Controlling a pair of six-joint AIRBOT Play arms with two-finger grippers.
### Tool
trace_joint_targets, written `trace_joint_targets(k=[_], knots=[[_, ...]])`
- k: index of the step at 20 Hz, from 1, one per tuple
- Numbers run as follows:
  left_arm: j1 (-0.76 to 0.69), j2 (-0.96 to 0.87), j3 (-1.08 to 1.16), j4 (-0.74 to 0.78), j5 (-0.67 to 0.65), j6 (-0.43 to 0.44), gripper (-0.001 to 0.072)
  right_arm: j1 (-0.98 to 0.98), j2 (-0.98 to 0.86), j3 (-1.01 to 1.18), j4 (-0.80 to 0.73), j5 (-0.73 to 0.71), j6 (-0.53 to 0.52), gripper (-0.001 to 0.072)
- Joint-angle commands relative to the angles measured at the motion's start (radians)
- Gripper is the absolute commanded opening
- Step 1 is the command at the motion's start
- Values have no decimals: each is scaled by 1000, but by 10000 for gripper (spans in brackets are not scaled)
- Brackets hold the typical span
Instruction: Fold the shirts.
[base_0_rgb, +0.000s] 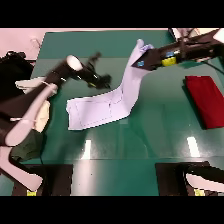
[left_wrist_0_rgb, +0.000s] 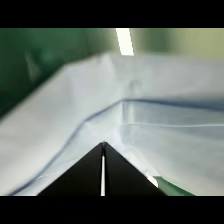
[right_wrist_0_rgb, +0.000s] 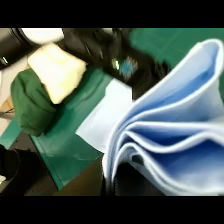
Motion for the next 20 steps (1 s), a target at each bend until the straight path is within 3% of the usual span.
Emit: trace_joint_targets(k=[1, 2, 4, 5, 9, 15, 16, 17, 20], knots=[[175, 164, 79, 79, -80, 4, 22, 207, -74, 5, 2, -154, 9, 19], [217, 217, 89, 95, -79, 4, 22, 290, -114, 8, 11, -228, 3, 32], [284, 310, 91, 127, -75, 4, 22, 428, -223, 61, 88, -309, -72, 337], [308, 345, 91, 142, -81, 4, 22, 474, -278, 111, 106, -314, -77, 393], [328, 399, 90, 171, -120, 16, 22, 466, -343, 193, -28, -248, -53, 389], [324, 389, 87, 153, -156, 30, 22, 99, -167, -232, -162, -187, 3, 401], [324, 389, 87, 153, -156, 30, 22, 35, -160, -295, -158, -183, 7, 528], [324, 389, 87, 153, -155, 30, 22, -27, -165, -350, -157, -180, 15, 584], [324, 389, 87, 153, -155, 31, 22, -117, -241, -412, -137, -161, 14, 583]])
